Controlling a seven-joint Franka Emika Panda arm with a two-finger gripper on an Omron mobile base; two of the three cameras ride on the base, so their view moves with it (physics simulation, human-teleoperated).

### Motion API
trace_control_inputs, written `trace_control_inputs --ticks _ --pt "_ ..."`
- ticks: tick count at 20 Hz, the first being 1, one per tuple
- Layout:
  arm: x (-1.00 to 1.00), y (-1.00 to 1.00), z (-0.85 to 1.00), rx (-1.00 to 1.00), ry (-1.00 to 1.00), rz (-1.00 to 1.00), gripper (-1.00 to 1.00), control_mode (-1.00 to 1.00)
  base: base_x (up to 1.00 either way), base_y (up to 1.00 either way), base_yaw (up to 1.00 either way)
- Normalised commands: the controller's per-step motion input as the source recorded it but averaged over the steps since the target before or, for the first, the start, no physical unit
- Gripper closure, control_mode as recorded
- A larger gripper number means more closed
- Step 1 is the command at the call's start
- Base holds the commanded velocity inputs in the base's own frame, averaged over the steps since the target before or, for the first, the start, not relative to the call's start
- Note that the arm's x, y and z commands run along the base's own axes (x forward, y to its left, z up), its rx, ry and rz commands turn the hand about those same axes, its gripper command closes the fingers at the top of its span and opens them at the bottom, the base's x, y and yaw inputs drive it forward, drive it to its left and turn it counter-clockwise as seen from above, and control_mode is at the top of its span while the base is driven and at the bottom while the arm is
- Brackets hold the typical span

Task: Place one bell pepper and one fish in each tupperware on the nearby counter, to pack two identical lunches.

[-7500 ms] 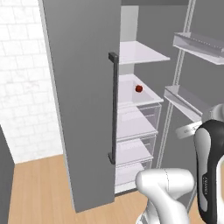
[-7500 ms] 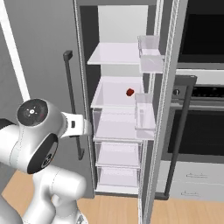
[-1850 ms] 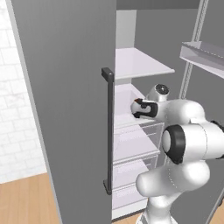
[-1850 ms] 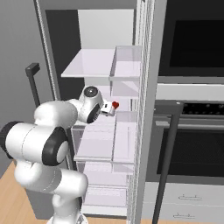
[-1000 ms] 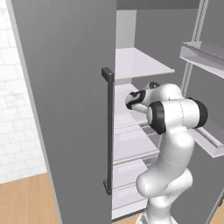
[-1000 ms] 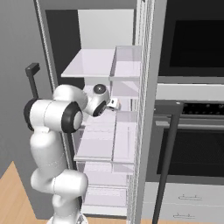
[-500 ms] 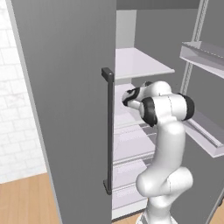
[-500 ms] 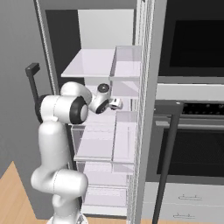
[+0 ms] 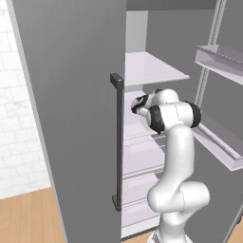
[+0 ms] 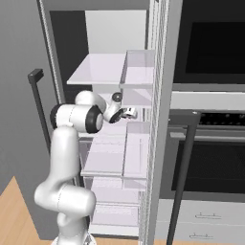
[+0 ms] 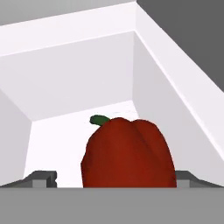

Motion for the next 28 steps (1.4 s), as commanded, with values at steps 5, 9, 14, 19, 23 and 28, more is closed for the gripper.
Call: trace_control_inputs --ticks 5,9,14,19,23,28 --pt "0.37 0.00 -0.38 -0.02 0.00 0.00 1.00 -1.00 0.00 0.00 0.00" --pt "0.03 0.13 -0.82 -0.10 0.14 -0.01 1.00 -1.00 0.00 0.00 0.00" --pt "-0.74 0.32 -0.88 -0.06 0.22 -0.06 1.00 -1.00 0.00 0.00 0.00" --pt "-1.00 0.07 -0.53 0.00 0.00 -0.02 1.00 -1.00 0.00 0.00 0.00" --pt "-1.00 0.00 -0.02 0.05 -0.02 0.00 1.00 -1.00 0.00 0.00 0.00" --pt "-1.00 0.00 0.16 0.06 0.00 0.00 1.00 -1.00 0.00 0.00 0.00"
